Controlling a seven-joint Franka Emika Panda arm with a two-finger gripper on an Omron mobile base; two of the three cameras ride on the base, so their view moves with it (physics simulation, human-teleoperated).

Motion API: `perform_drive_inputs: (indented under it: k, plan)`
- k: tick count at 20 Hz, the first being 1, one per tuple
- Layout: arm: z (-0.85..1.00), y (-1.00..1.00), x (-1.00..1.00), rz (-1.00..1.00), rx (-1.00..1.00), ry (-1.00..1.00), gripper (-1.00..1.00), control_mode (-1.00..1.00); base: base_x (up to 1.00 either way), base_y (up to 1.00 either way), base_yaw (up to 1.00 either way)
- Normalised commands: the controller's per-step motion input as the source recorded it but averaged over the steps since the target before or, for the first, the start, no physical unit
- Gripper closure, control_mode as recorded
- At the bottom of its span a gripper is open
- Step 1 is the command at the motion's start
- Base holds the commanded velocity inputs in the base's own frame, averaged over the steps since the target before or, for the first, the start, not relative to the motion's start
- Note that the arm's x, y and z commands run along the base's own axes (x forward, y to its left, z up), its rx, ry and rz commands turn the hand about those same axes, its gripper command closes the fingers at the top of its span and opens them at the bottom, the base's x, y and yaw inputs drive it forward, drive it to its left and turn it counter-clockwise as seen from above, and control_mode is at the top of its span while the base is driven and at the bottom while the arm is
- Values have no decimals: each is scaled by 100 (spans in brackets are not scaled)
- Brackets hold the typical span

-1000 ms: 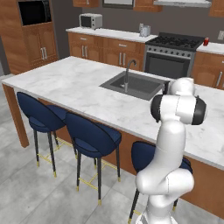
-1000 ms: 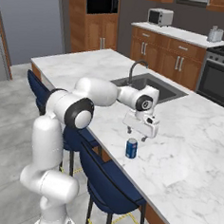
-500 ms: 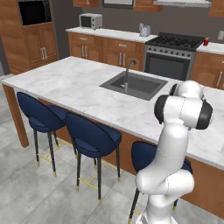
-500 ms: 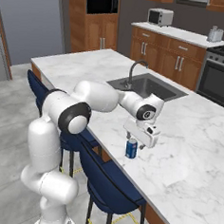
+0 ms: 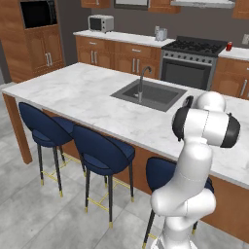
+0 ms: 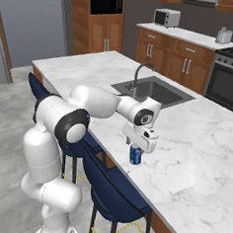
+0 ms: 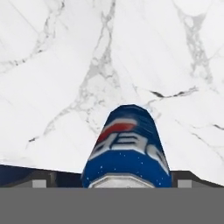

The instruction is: Four empty soda cans are scattered around the kitchen. Gather all the cans and cluster them next to the stove for recycling.

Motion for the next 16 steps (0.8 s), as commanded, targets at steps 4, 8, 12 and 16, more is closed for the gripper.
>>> perform_drive_inputs:
  k: [4, 8, 12, 16]
  plan:
    - [0, -22, -2, -1, 0, 8, -100, -100, 0, 0, 0]
    - [-1, -31, 0, 0, 0, 8, -100, -100, 0, 0, 0]
    - [0, -20, 0, -1, 0, 6, -100, -100, 0, 0, 0]
    - [-5, -4, 0, -2, 0, 0, -100, -100, 0, 0, 0]
